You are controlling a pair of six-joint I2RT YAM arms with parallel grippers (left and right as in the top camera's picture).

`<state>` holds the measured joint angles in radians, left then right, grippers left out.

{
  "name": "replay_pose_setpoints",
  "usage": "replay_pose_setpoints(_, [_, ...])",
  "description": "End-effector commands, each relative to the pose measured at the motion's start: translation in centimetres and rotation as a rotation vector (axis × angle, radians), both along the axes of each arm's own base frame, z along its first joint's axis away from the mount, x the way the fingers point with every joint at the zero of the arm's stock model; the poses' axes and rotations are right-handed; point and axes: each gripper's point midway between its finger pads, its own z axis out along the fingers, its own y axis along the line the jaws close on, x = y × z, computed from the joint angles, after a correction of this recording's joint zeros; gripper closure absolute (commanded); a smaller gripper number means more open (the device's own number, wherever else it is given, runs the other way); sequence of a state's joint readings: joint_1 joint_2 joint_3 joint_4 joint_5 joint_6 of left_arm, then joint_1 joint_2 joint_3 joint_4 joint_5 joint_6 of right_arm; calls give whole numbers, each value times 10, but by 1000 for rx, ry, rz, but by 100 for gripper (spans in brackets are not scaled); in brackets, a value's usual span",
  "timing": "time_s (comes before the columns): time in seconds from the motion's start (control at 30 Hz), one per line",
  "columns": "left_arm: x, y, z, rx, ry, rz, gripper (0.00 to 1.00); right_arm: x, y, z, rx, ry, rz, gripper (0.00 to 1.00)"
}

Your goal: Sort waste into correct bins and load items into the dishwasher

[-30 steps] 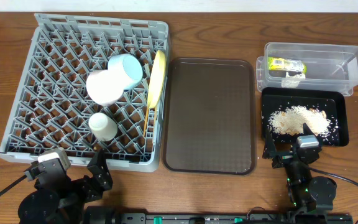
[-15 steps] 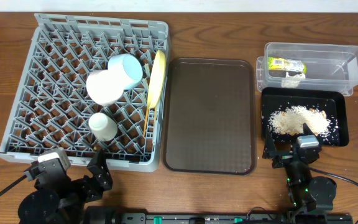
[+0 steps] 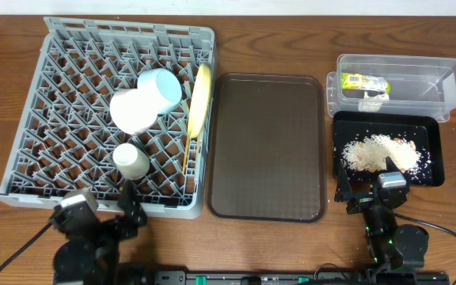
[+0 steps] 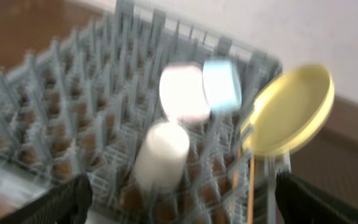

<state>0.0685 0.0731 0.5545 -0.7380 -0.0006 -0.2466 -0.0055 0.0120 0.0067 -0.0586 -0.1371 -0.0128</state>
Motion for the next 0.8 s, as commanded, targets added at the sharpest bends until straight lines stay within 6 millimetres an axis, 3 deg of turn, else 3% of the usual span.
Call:
replay_pose_setpoints(0.0, [22,0,-28,-2,-60,-8,6,0,2,-1,-11,-1,7,1])
replay_pose_setpoints(0.23, [57,-2,-28,8,-257,-37,6,0,2,-1,-11,-1,7,1])
replay_pose_setpoints(0.43, [70,-8,-33,33,-380,-78,6,0,2,-1,-11,-1,7,1])
replay_pose_setpoints(0.53, [70,-21,-39,108,-350,-165,6,0,2,-1,-11,-1,7,1])
replay_pose_setpoints(0.73, [67,-22,-79,82,-188,-173,6,0,2,-1,-11,-1,7,1])
replay_pose_setpoints(0.77, [68,-22,-78,82,-193,-172,6,0,2,-1,-11,-1,7,1])
